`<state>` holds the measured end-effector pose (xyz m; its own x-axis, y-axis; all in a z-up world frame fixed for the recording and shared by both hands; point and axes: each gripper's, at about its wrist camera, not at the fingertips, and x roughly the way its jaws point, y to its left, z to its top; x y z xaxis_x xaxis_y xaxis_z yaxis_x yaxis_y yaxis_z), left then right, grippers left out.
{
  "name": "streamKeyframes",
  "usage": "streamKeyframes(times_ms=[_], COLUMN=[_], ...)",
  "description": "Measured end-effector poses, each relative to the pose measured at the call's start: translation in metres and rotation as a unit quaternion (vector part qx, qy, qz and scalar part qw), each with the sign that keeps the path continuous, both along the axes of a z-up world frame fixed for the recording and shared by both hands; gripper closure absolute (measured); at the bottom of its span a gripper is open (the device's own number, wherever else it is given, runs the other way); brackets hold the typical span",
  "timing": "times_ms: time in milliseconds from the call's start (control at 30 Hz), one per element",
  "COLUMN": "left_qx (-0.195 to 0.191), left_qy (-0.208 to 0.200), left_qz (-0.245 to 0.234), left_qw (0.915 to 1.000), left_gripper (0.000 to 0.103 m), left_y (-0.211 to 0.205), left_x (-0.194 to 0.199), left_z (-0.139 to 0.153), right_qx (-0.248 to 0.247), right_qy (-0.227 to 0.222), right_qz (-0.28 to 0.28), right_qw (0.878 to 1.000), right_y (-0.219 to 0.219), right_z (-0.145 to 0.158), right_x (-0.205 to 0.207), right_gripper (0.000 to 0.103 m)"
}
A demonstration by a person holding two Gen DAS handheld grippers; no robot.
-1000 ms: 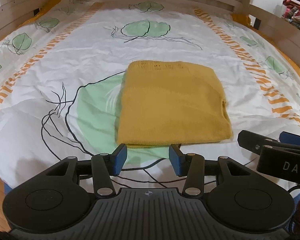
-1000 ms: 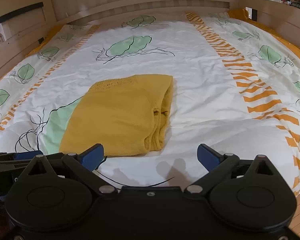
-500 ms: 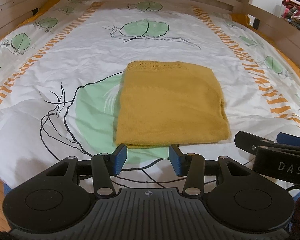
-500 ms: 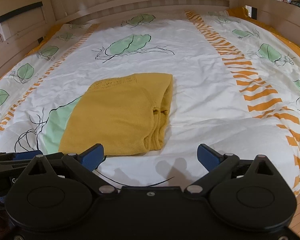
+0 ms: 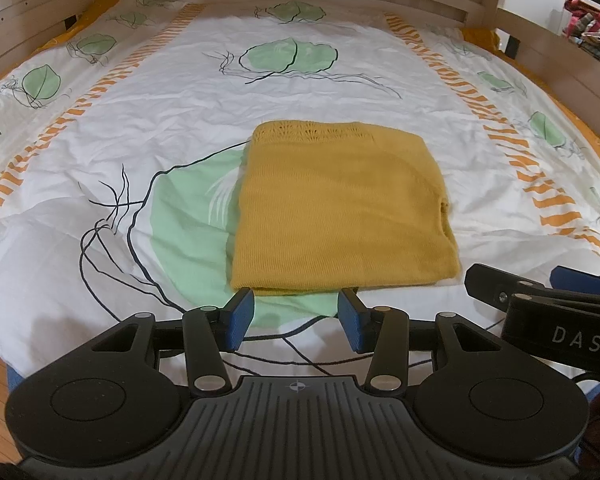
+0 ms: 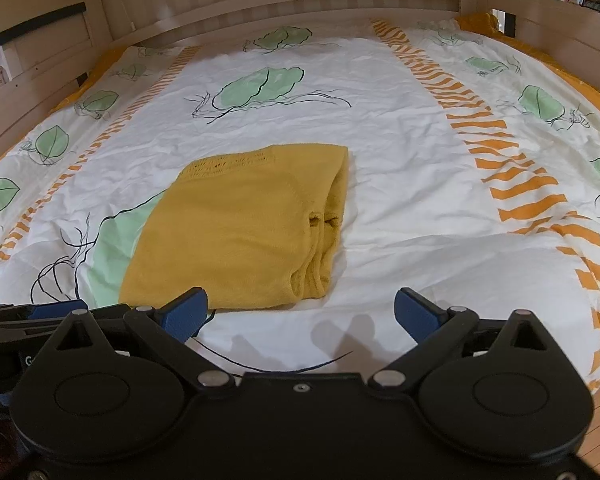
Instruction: Fold small clothes
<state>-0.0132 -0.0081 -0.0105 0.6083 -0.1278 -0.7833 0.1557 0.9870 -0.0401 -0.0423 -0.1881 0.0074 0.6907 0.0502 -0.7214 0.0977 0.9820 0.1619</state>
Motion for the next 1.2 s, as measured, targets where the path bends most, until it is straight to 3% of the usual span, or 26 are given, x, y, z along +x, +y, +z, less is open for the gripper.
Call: streamKeyframes(times_ms=[1200], left_qx=[0.004], left_qy=[0.005], left_qz=[-0.003], left_qw=[1.0], left_gripper=[0.058], left_y=[0.0014], left_x=[0.0018], left_z=[-0.0038], right_qx=[0.008], right_qy=[0.009], right_qz=[0.004], right_qw=[1.0], right_y=[0.0016], right_z=[-0.0068], right_x=[0.0021], right_gripper=[0.003])
